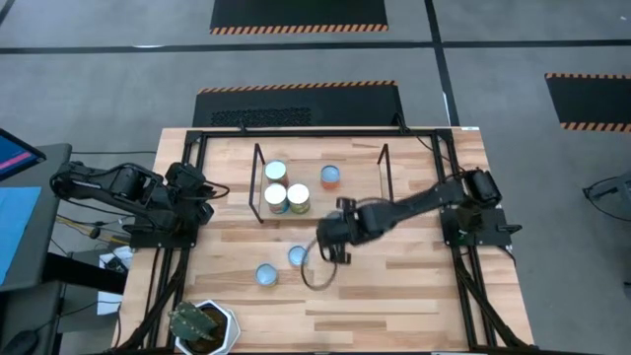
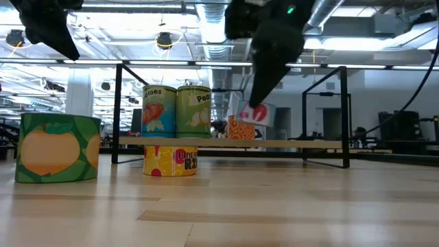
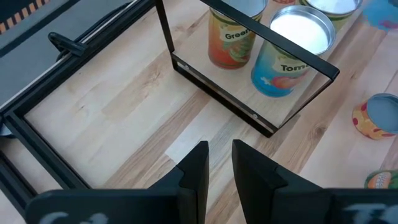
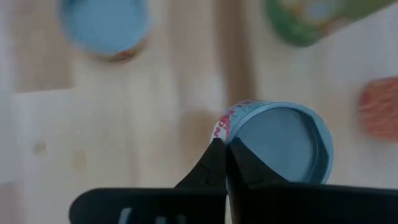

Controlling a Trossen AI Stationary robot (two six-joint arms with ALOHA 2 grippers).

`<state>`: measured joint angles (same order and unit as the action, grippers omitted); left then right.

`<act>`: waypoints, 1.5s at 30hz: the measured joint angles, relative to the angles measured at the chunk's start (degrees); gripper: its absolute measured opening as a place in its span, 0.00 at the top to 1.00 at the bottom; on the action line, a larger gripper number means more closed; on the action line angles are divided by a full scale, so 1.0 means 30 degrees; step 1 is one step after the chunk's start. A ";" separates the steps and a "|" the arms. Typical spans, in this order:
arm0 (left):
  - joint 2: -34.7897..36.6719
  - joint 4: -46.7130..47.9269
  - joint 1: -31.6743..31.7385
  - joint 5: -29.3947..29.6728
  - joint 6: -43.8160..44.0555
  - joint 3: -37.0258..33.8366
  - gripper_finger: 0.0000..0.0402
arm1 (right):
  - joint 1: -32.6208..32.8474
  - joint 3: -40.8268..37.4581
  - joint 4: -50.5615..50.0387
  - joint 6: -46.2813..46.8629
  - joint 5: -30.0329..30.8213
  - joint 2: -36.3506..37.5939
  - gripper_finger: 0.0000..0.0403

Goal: Pick and place cans onto a shelf
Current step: Put the canned salmon on the shelf

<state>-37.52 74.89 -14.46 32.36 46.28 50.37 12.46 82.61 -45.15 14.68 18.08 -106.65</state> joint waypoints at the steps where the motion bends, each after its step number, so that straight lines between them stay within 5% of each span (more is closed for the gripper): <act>1: 0.0007 -0.0006 0.0000 0.0000 0.0000 0.0000 0.85 | -0.0452 0.0000 0.0145 -0.0436 -0.0054 0.0000 0.99; 11: -0.0001 -0.0004 0.0000 -0.0006 0.0000 0.0000 0.85 | -0.3299 -0.0002 0.1379 -0.2064 -0.2592 -0.0182 0.98; 33: -0.0001 -0.0007 -0.0006 0.0452 0.0008 0.0000 0.85 | -0.6806 -0.0131 -0.3590 0.0158 -0.2438 -0.0175 0.98; 45: 0.0006 -0.0007 -0.0006 0.0437 0.0015 0.0000 0.85 | -0.9138 -0.0131 -0.3622 -0.0898 -0.2509 -0.0168 0.98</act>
<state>-37.50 74.87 -14.48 33.67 46.33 50.37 -14.95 82.21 -56.02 11.99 10.56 -107.15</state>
